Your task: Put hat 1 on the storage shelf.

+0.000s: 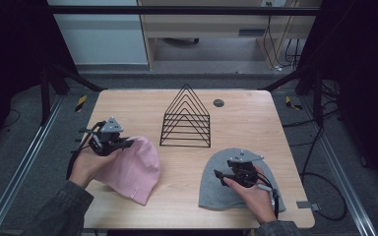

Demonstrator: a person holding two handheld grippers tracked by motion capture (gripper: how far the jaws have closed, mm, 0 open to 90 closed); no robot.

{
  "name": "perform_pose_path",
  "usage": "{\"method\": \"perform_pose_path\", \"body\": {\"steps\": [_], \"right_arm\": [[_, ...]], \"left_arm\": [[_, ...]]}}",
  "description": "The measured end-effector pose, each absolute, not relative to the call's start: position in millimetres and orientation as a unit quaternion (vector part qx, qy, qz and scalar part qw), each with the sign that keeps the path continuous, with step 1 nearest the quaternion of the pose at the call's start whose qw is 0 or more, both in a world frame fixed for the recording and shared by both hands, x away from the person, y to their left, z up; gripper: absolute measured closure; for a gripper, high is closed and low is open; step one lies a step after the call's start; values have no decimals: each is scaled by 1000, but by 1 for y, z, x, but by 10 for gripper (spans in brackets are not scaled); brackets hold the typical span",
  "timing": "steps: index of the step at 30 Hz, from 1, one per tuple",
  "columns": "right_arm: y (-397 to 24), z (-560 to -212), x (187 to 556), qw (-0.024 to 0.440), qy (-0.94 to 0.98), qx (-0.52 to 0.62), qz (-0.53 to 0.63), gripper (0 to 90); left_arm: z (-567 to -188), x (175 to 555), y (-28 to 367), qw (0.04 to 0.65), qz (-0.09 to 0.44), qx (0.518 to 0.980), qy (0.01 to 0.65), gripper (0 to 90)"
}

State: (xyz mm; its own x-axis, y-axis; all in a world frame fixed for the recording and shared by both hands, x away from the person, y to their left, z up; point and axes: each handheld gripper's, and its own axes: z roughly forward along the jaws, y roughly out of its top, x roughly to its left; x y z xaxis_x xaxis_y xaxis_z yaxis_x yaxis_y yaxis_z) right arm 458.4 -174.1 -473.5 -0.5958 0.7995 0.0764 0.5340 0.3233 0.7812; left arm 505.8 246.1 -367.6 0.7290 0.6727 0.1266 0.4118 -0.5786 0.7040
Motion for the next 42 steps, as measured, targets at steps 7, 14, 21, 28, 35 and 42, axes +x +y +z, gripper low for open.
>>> {"method": "perform_pose_path", "body": {"steps": [7, 14, 21, 28, 35, 42], "right_arm": [[-152, -457, 456, 169, 808, 389, 409, 290], [-115, -435, 450, 153, 816, 348, 435, 299], [-79, -428, 446, 141, 829, 308, 445, 356], [-75, -424, 457, 135, 817, 315, 464, 435], [-71, -419, 462, 121, 818, 300, 475, 596], [-68, -420, 473, 105, 822, 286, 480, 822]], "left_arm": [[-312, 485, 229, 358, 220, 861, 285, 828], [-276, 488, 207, 377, 223, 856, 273, 827], [-249, 489, 179, 395, 225, 855, 251, 826], [-242, 486, 161, 403, 217, 857, 236, 825], [-243, 487, 160, 411, 203, 856, 239, 825], [-248, 487, 165, 427, 189, 848, 250, 824]]}}
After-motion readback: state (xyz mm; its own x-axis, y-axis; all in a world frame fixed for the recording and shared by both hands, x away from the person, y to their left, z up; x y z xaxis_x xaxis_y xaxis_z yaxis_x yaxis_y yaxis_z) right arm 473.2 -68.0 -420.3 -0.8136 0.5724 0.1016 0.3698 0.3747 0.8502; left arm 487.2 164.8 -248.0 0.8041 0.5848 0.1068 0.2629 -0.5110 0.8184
